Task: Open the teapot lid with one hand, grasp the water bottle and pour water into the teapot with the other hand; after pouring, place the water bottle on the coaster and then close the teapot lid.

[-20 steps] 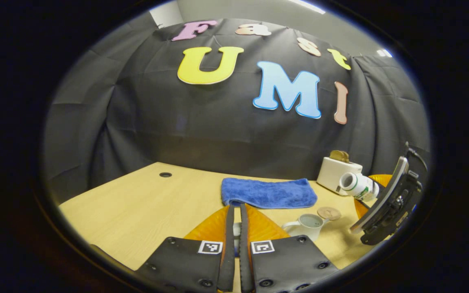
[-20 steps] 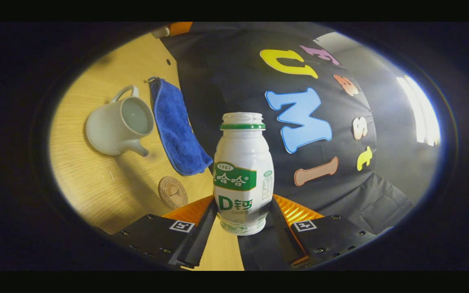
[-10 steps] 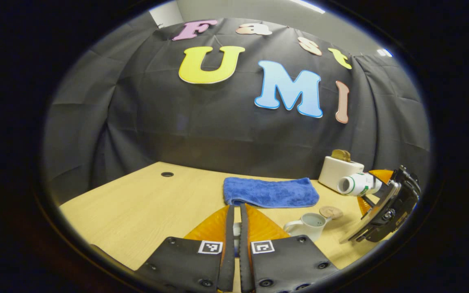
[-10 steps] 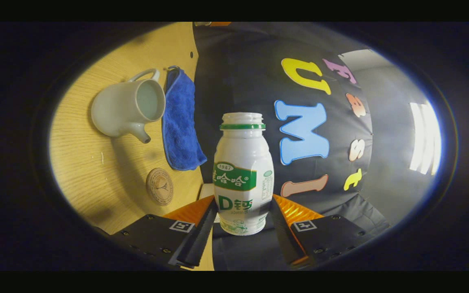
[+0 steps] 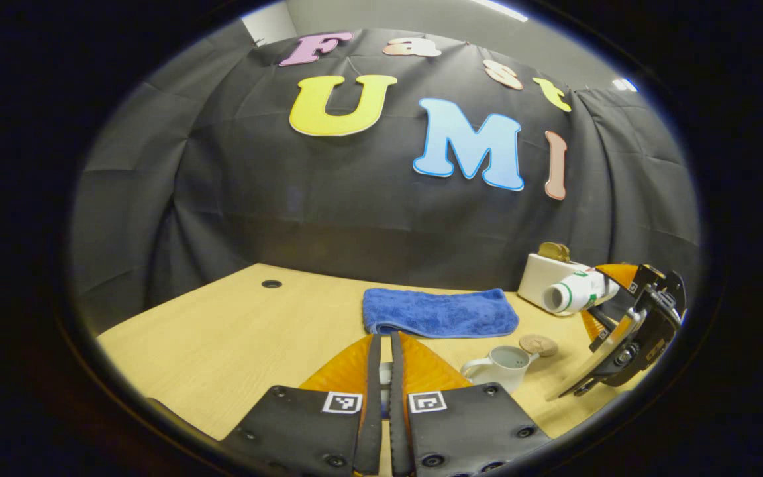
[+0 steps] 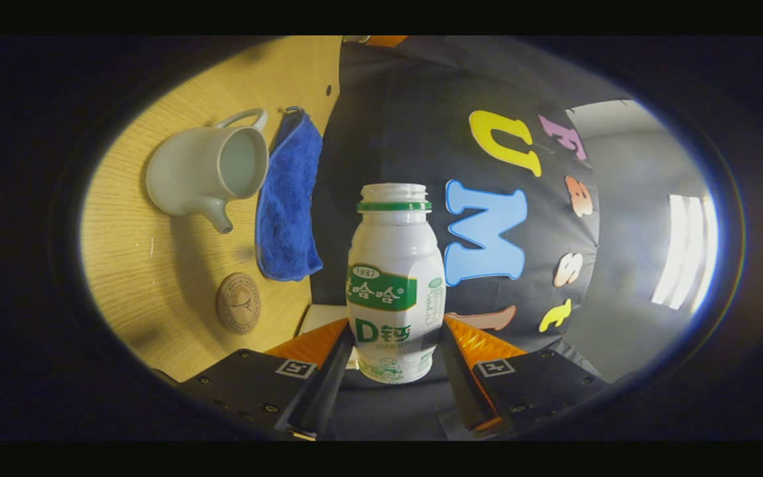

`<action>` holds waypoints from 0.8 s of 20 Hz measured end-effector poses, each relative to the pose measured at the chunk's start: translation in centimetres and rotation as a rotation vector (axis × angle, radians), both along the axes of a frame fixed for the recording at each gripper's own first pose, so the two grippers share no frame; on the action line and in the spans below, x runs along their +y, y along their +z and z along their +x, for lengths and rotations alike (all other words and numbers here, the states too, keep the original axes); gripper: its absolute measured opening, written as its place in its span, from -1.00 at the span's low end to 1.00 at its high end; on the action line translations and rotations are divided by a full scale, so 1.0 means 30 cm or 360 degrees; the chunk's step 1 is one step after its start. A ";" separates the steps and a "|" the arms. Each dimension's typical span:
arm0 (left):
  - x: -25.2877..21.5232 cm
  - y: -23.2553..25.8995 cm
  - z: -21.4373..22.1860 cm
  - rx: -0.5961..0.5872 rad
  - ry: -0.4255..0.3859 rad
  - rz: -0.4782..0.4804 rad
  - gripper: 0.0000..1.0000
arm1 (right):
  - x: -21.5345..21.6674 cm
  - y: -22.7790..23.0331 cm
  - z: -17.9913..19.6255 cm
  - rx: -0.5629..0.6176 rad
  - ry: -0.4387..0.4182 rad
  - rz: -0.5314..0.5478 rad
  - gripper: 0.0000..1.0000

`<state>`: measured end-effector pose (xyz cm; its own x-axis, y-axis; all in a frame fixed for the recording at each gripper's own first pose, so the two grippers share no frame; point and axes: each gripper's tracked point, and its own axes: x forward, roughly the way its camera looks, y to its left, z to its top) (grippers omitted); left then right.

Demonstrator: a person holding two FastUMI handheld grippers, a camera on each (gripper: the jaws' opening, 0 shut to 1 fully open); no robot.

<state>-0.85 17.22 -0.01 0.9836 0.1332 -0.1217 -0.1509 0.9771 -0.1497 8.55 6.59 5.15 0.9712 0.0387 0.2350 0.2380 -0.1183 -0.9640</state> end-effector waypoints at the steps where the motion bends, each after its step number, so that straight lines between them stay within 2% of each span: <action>1: 0.003 0.000 0.000 0.0001 0.0000 -0.0001 -0.70 | 0.002 0.002 0.002 -0.0004 0.0005 -0.0012 0.46; 16: -0.004 -0.014 0.007 0.0019 -0.0012 -0.0007 -0.70 | 0.013 0.037 0.010 -0.0085 0.0057 -0.0128 0.46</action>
